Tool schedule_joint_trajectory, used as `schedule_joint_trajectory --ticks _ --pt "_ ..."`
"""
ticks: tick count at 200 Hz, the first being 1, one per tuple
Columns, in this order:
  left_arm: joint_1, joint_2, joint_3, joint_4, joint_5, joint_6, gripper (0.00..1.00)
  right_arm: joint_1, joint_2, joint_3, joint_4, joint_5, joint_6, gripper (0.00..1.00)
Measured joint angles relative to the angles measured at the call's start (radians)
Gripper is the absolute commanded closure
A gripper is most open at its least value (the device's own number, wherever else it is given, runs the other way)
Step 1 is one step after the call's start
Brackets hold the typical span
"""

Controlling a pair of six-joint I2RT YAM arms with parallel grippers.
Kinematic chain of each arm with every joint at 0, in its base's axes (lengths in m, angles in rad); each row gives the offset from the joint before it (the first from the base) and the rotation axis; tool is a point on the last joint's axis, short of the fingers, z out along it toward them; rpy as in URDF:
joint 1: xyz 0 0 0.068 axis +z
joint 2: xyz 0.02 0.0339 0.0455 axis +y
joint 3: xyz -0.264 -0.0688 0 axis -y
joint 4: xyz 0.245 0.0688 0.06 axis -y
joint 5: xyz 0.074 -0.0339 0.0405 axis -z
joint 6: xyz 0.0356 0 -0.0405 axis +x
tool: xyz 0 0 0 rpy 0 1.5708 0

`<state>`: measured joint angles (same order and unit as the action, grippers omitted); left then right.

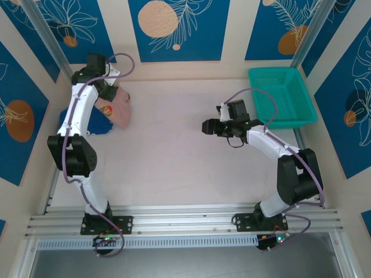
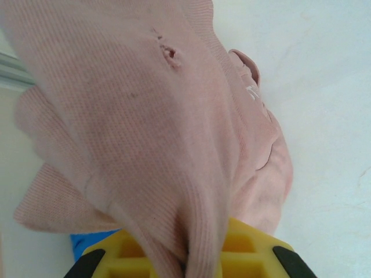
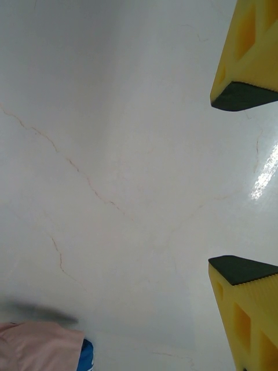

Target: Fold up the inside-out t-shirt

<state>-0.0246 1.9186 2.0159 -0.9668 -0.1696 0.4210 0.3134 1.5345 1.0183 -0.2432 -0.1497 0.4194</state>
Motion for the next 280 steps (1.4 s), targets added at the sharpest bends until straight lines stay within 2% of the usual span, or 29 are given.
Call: schedule_joint_trajectory --ticks 52,107,129,161,180,203,220,233,263,280 --pt "0.035 0.013 0.058 -0.076 0.008 0.018 1.0 0.0 0.001 0.0 0.005 -0.012 0.0 0.31" --pt "0.168 0.037 0.059 -0.073 -0.051 0.033 1.0 0.008 0.005 0.0 0.004 -0.011 0.0 0.32" --pt "0.221 0.096 0.059 -0.034 -0.127 0.039 0.6 0.013 0.016 0.0 0.003 -0.011 -0.001 0.32" --pt "0.25 0.312 0.182 0.013 -0.309 -0.002 0.17 0.022 0.027 0.001 -0.016 -0.005 -0.001 0.32" --pt "0.251 0.441 0.288 0.001 -0.419 -0.065 0.05 0.028 0.023 0.002 -0.034 0.018 -0.002 0.32" --pt "0.254 0.478 0.34 -0.038 -0.507 -0.148 0.01 0.033 -0.022 0.002 -0.074 0.064 -0.005 0.31" --pt "0.253 0.421 0.317 -0.048 -0.525 -0.219 0.0 0.034 -0.074 0.002 -0.102 0.111 -0.01 0.3" --pt "0.247 0.31 0.213 -0.036 -0.502 -0.278 0.0 0.035 -0.114 0.002 -0.122 0.157 -0.018 0.29" --pt "0.19 -0.106 -0.2 0.079 -0.349 -0.404 0.01 0.04 -0.182 -0.002 -0.154 0.327 -0.052 0.23" --pt "0.122 -0.355 -0.472 0.22 -0.228 -0.481 0.01 0.04 -0.216 -0.023 -0.152 0.439 -0.085 0.12"
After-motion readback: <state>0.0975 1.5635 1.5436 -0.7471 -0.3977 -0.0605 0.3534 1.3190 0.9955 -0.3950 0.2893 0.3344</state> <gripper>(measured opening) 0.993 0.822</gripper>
